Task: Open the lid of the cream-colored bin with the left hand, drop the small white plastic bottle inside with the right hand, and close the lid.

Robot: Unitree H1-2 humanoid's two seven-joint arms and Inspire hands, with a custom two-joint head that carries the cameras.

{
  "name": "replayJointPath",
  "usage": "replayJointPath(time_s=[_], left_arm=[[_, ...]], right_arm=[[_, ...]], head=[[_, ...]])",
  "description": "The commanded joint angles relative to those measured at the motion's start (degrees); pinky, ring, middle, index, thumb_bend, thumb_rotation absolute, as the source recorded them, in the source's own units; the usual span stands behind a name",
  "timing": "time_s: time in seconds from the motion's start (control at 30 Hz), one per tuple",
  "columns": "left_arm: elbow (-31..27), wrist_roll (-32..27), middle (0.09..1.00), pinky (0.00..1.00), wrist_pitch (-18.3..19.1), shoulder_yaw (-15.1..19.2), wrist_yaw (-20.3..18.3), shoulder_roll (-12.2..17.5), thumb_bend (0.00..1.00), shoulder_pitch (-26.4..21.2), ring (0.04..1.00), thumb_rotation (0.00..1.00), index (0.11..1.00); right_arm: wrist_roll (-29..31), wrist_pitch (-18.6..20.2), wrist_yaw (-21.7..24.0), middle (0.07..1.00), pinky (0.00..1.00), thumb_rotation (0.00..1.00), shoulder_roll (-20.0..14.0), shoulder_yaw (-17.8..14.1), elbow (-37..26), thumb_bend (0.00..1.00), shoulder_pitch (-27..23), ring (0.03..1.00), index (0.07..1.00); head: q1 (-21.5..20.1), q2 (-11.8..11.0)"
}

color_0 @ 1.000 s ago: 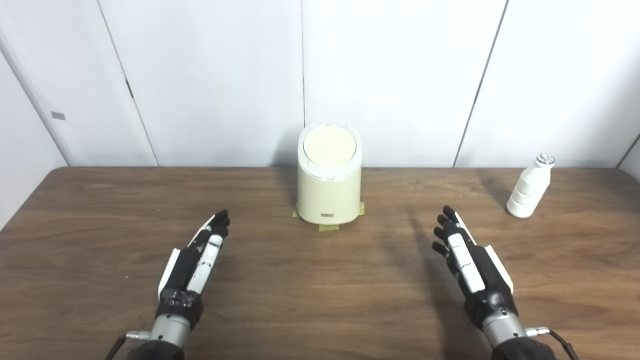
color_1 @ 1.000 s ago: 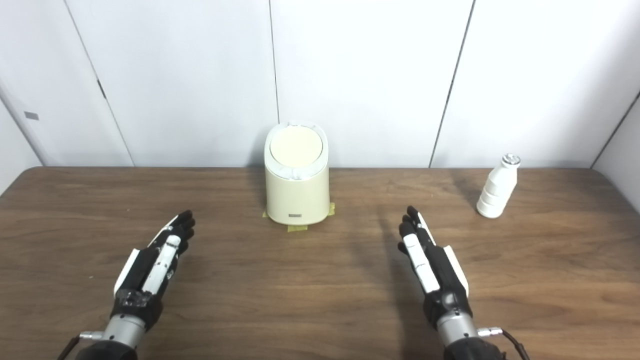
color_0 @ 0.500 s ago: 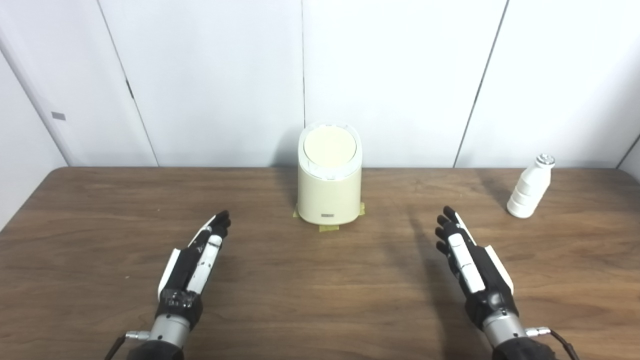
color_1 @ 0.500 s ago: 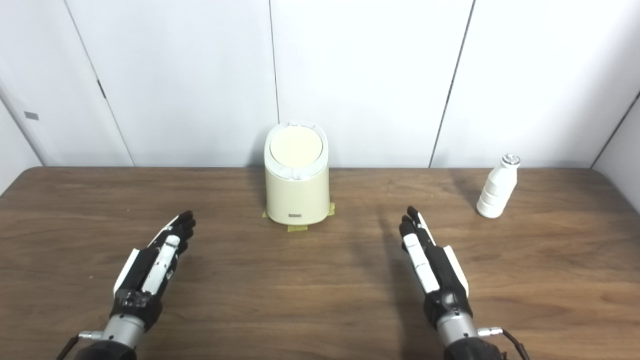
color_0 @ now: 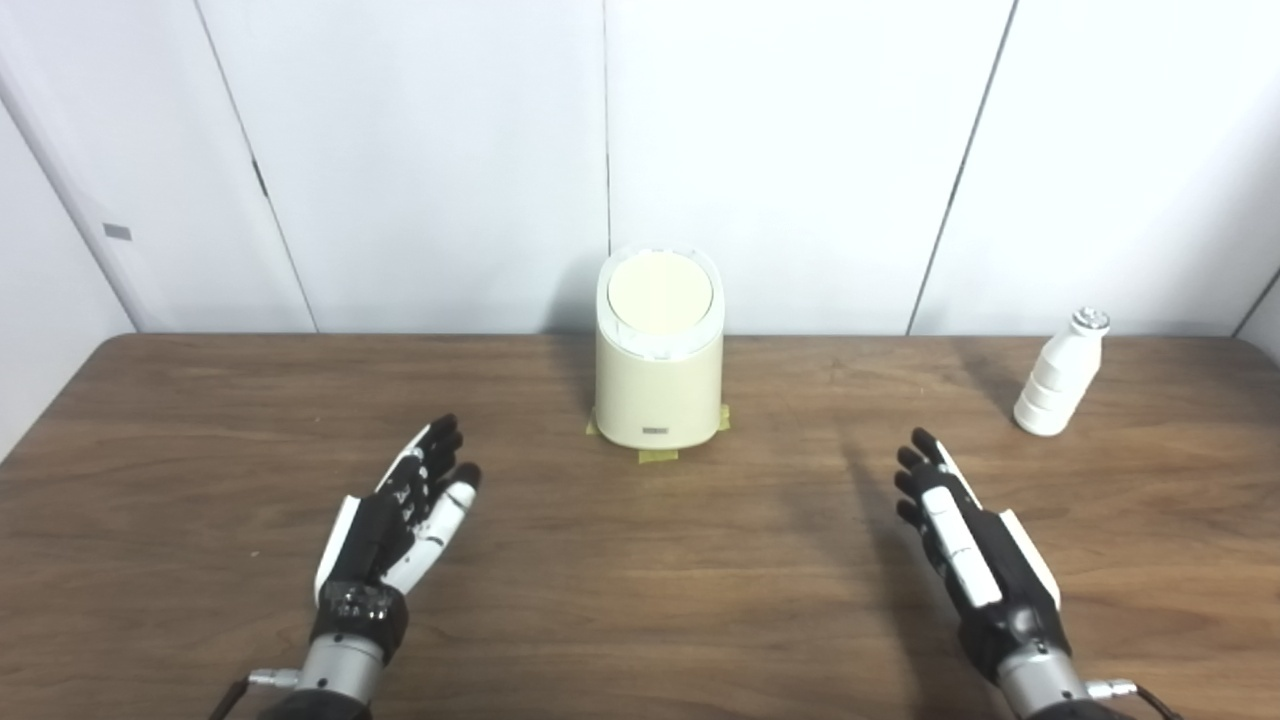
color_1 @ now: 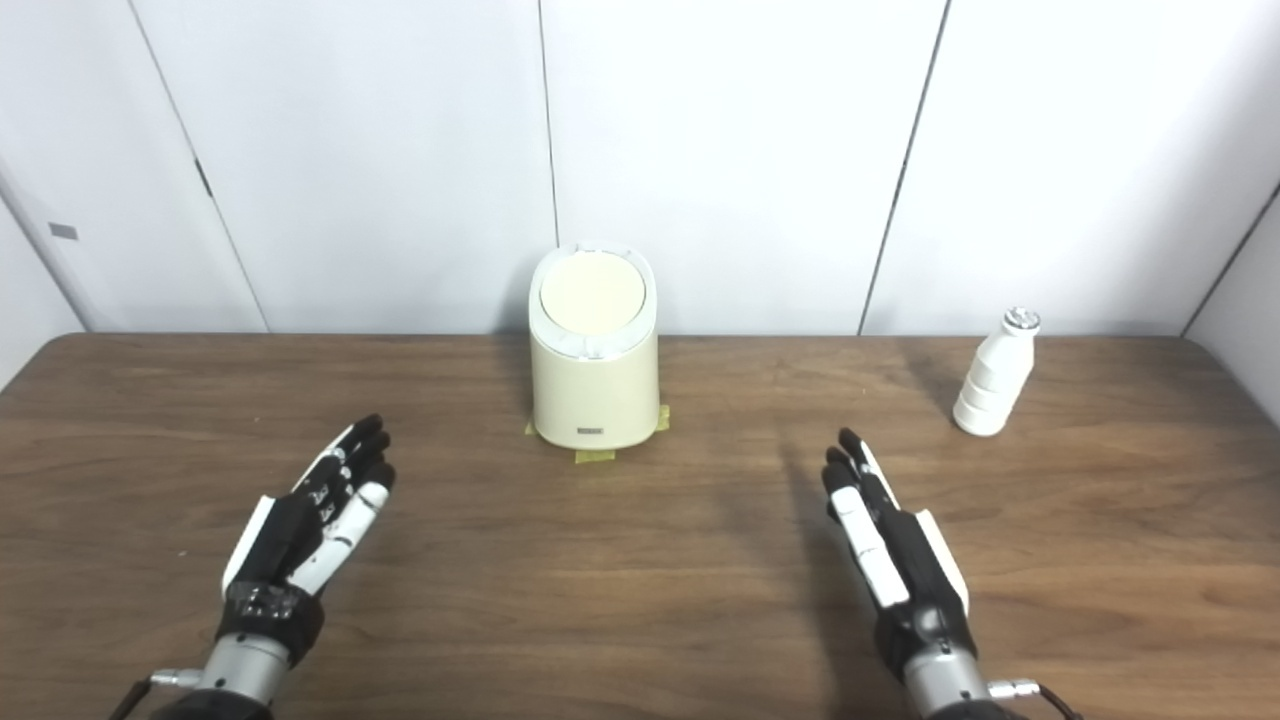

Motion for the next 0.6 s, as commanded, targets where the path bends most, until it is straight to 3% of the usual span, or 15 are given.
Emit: replayJointPath(time_s=[0.0, 0.13, 0.3, 0.43, 0.57], left_arm=[[-2.83, 3.33, 0.904, 0.98, 0.08, -1.08, 1.21, -0.23, 0.62, -3.23, 0.939, 0.38, 0.947], [-3.92, 10.82, 0.887, 0.93, 3.79, -3.28, 2.39, 0.45, 0.71, -7.32, 0.900, 0.38, 0.943], [-3.74, 17.05, 0.865, 0.88, 7.11, -3.86, 1.61, 1.09, 0.78, -14.79, 0.861, 0.27, 0.927], [-2.08, 16.59, 0.873, 0.82, 7.24, -1.55, -0.53, -0.15, 0.78, -20.30, 0.864, 0.12, 0.909], [0.62, 17.15, 0.903, 0.83, 7.30, -0.58, -5.14, 0.36, 0.80, -25.84, 0.885, 0.09, 0.938]], right_arm=[[0.87, -3.13, 0.46, 0.960, 0.95, 0.86, -0.70, -0.50, -0.08, 0.58, -0.87, 0.954, 0.980], [0.68, -5.37, 0.79, 0.959, 0.93, 0.87, -1.15, -0.55, 1.52, 0.59, -0.13, 0.952, 0.981], [1.04, -6.27, 0.92, 0.959, 0.92, 0.89, -0.89, -0.46, 2.30, 0.57, 0.39, 0.949, 0.980], [0.81, -7.27, 0.83, 0.959, 0.93, 0.90, -0.79, -0.16, 3.07, 0.58, 0.35, 0.946, 0.982], [0.20, -7.73, 0.18, 0.948, 0.91, 0.87, -0.37, -0.01, 3.35, 0.59, -0.07, 0.935, 0.976]], head=[[0.13, -0.30], [0.46, -1.14], [0.61, -1.81], [0.70, -2.05], [0.52, -2.24]])
